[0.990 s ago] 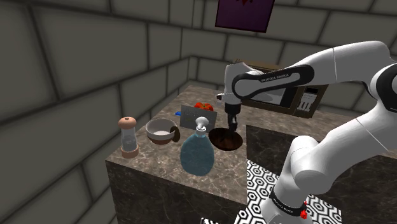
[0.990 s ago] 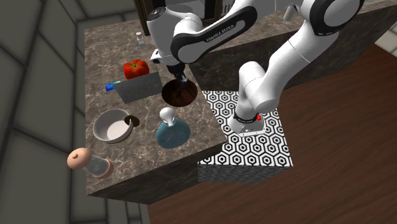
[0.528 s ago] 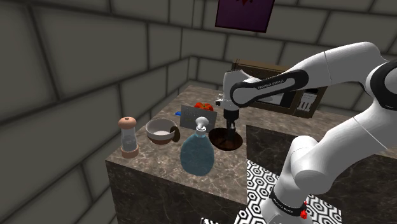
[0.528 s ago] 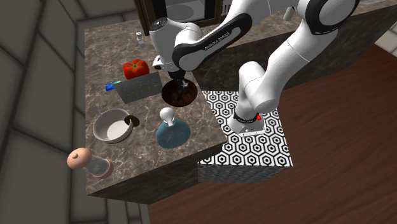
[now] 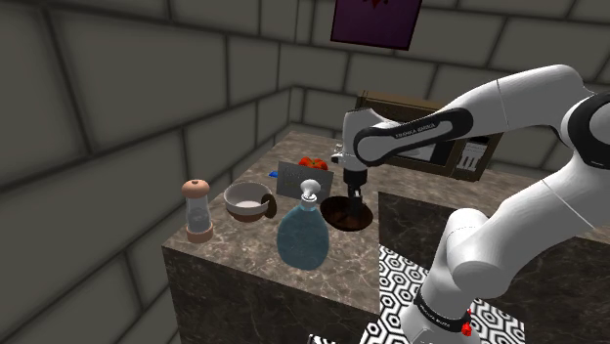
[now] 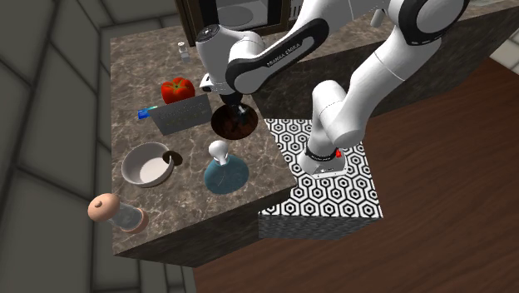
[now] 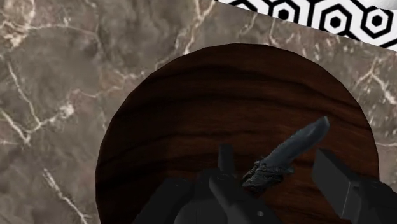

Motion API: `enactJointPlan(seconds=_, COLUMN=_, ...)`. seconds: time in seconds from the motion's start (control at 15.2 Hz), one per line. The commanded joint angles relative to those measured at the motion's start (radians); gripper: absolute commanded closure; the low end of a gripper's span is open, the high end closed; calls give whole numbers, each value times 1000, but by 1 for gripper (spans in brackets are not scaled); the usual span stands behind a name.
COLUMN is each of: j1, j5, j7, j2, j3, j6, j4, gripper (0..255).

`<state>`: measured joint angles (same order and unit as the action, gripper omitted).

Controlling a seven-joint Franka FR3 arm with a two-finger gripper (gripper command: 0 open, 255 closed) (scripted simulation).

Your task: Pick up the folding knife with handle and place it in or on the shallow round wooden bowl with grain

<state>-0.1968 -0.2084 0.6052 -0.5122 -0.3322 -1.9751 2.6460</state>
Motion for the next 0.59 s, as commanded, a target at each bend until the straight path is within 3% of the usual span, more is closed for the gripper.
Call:
enactJointPlan(seconds=0.0, j1=-1, j5=1, j7=0, j2=0, j3=0, j6=-1, j4=2, gripper=0)
enactJointPlan(seconds=0.26, j1=-1, j5=1, j7=0, j2=2, j3=1, j6=-1, j4=0, gripper=0)
enactJointPlan(seconds=0.53, j1=-10, j5=19, j7=2, j2=-24, j3=21, j6=135, j4=-111, gripper=0)
